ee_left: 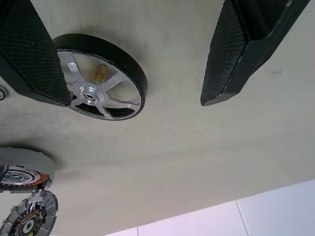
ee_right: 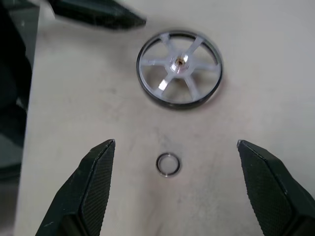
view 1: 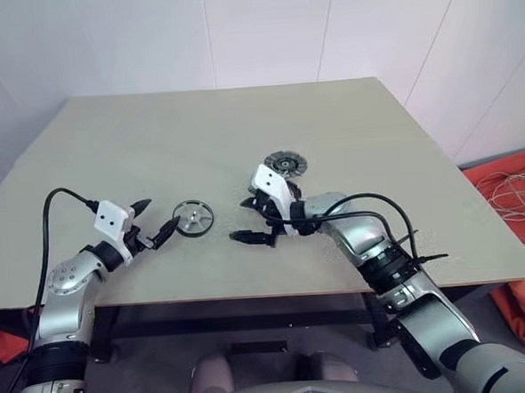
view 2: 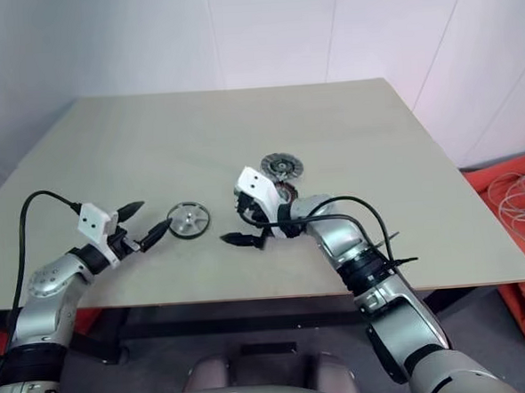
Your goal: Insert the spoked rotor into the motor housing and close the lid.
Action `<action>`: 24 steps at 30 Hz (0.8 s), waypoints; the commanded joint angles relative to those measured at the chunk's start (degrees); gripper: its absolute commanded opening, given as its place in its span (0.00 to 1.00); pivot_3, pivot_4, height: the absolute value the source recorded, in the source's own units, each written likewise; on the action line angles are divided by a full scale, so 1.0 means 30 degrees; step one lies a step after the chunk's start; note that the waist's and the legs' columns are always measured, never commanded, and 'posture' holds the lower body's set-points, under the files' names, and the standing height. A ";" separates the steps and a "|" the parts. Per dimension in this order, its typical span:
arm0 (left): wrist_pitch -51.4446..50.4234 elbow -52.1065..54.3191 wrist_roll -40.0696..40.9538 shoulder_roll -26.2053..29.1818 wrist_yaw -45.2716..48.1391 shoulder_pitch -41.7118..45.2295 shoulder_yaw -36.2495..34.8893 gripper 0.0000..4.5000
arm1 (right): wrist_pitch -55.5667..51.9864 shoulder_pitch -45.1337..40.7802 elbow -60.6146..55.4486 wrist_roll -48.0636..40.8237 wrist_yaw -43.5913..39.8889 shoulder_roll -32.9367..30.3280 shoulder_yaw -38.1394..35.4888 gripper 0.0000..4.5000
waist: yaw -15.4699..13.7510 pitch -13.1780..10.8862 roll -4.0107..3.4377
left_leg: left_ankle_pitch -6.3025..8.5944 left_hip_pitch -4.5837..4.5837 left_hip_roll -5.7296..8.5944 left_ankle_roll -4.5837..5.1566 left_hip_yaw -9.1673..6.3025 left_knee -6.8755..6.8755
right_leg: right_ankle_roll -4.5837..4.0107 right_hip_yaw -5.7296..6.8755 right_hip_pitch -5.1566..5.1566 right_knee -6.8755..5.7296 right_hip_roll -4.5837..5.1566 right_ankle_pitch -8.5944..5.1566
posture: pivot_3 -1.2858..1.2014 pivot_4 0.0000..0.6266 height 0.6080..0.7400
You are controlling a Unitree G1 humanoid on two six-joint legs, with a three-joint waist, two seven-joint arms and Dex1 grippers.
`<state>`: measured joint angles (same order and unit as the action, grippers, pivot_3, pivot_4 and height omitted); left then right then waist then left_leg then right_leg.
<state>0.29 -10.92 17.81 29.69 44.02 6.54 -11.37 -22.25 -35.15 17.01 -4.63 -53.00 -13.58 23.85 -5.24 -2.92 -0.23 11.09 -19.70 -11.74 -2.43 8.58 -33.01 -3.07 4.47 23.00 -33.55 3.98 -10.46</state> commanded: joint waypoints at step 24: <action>0.0874 0.0158 0.0134 0.0149 -0.0402 0.0501 -0.0599 1.00 | 0.4940 -0.2488 0.7524 0.3179 -0.1368 0.2260 0.0873 0.50 | 0.0435 -0.0005 -0.0006 | -0.0006 0.0061 -0.0015 -0.0011 0.0004 -0.0004 | -0.0033 -0.0007 -0.0025 -0.0074 -0.0002 -0.0008 | 0.52 0.00 1.00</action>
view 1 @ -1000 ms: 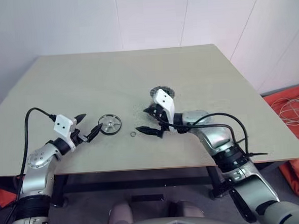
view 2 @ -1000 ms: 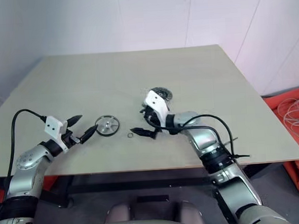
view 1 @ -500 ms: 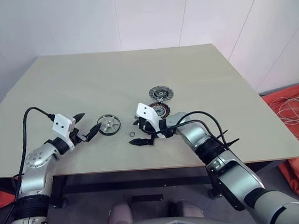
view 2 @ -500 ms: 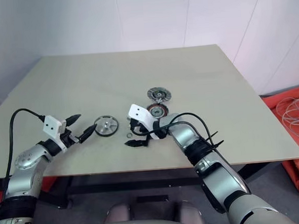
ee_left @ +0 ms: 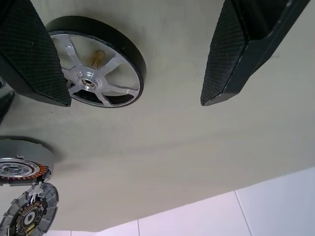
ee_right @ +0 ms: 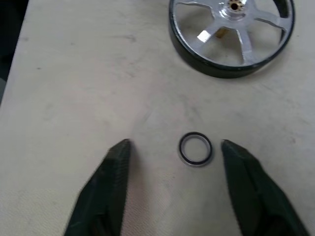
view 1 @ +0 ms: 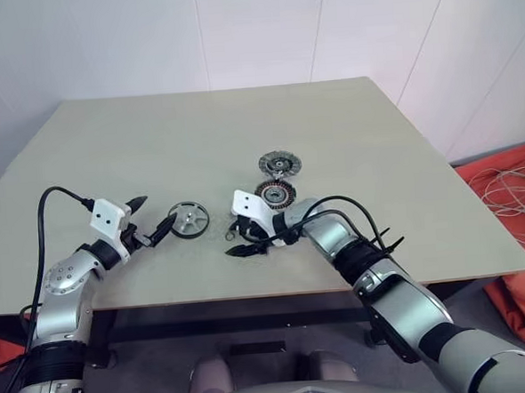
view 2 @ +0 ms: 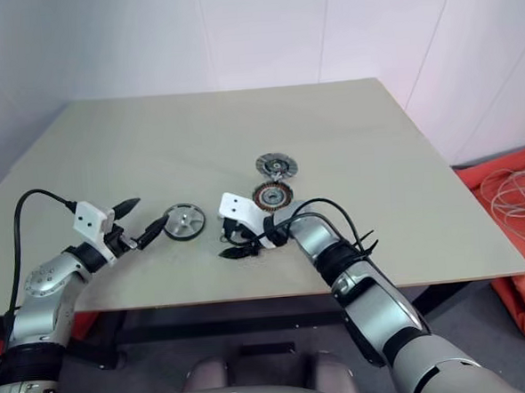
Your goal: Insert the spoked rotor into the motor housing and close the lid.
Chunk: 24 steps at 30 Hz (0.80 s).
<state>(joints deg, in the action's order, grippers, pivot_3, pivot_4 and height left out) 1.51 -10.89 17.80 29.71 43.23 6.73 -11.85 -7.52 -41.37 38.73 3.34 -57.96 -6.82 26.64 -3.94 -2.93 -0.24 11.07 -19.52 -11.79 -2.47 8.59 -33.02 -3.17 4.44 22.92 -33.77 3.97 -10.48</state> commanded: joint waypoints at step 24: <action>0.0780 -0.0532 0.0066 0.0071 0.0025 0.0864 -0.0288 1.00 | -0.6203 0.3877 -1.0486 -0.3233 -0.2183 -0.6816 -0.4379 0.13 | -0.0371 -0.0010 0.0013 | 0.0028 -0.0071 -0.0003 0.0045 0.0018 0.0006 | -0.0032 -0.0002 0.0043 0.0017 -0.0005 -0.0024 | 0.52 0.00 1.00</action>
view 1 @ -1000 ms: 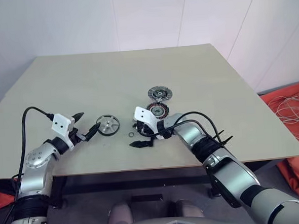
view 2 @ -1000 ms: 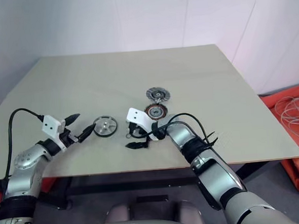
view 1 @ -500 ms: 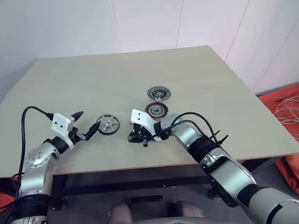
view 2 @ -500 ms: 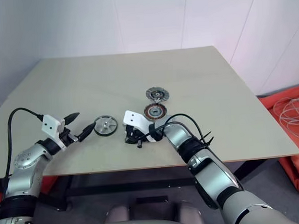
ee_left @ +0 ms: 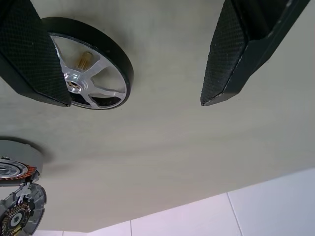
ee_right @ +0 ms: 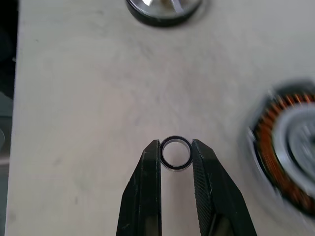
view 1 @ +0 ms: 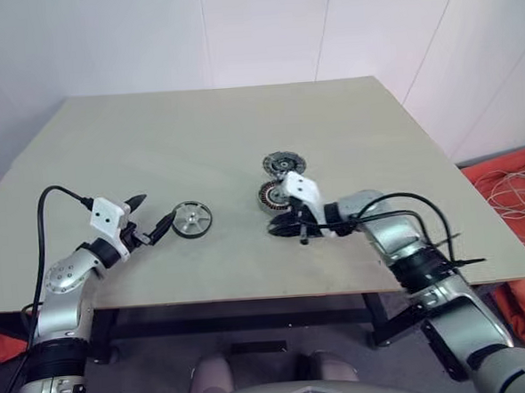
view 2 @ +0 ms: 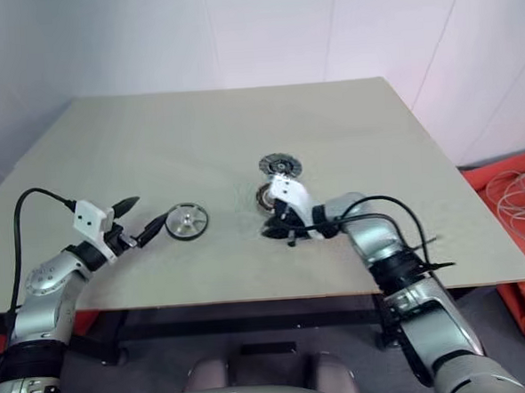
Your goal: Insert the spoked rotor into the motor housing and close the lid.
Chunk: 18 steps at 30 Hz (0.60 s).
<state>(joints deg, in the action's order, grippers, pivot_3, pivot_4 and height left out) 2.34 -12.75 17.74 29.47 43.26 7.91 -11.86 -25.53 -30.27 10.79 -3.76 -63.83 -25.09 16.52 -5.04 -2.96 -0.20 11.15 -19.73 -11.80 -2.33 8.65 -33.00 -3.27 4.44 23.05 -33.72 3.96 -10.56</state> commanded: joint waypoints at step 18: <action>0.0738 -0.0506 0.0064 0.0667 0.0552 0.0732 -0.0436 1.00 | 0.0410 0.1630 -0.0013 -0.0887 0.0003 -0.2654 -0.1963 0.58 | -0.0159 -0.0001 0.0003 | -0.0013 0.0018 0.0005 -0.0015 0.0011 -0.0039 | 0.0015 0.0014 -0.0027 0.0016 0.0006 -0.0008 | 0.52 0.00 1.00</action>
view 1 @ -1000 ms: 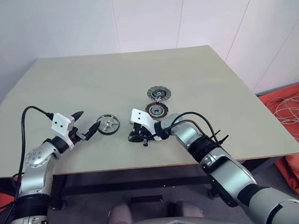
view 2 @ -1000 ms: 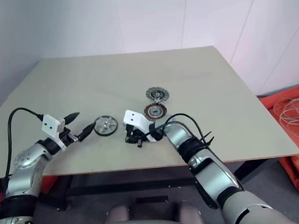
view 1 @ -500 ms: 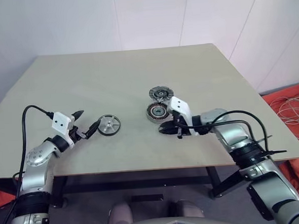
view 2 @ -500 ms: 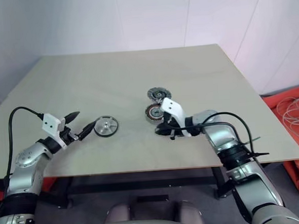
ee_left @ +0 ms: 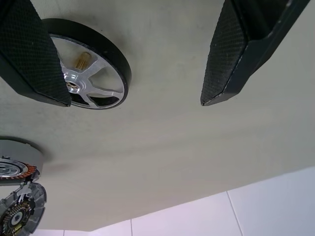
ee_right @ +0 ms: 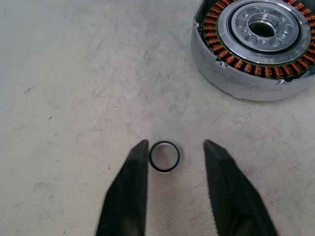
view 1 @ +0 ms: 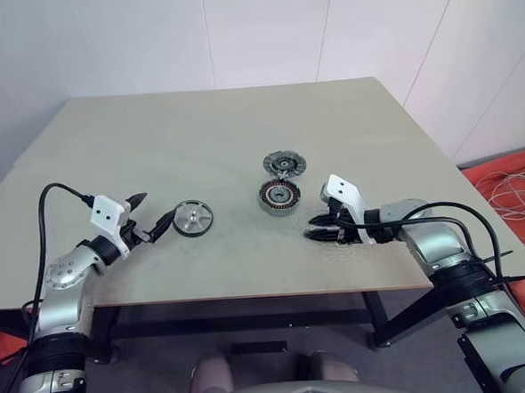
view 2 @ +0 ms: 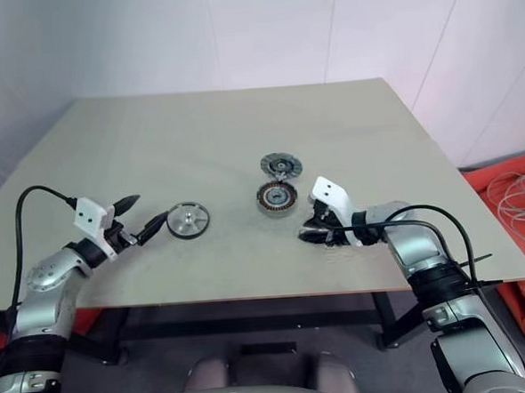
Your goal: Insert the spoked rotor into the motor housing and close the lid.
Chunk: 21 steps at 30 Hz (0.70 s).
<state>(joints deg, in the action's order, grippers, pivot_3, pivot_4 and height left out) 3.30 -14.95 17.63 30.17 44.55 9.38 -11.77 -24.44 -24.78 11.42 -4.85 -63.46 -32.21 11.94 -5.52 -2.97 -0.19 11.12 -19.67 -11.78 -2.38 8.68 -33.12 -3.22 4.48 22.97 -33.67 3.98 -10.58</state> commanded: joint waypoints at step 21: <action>0.0164 0.0925 0.0578 0.0799 0.0410 -0.0666 -0.1018 1.00 | 0.4312 -0.8523 0.4514 0.3629 -0.3296 -0.0511 0.4549 0.99 | 0.0036 -0.0004 -0.0006 | -0.0001 -0.0003 -0.0003 -0.0003 -0.0004 -0.0003 | -0.0011 0.0004 0.0012 -0.0020 0.0002 0.0006 | 0.52 0.00 1.00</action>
<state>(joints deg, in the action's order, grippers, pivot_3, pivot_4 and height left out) 3.29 -14.56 18.46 31.60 45.57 7.32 -13.45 -17.17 -46.68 21.73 2.76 -72.45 -33.63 23.81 -5.41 -2.98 -0.21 11.11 -19.70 -11.79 -2.39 8.68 -33.13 -3.26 4.49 23.04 -33.75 3.98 -10.56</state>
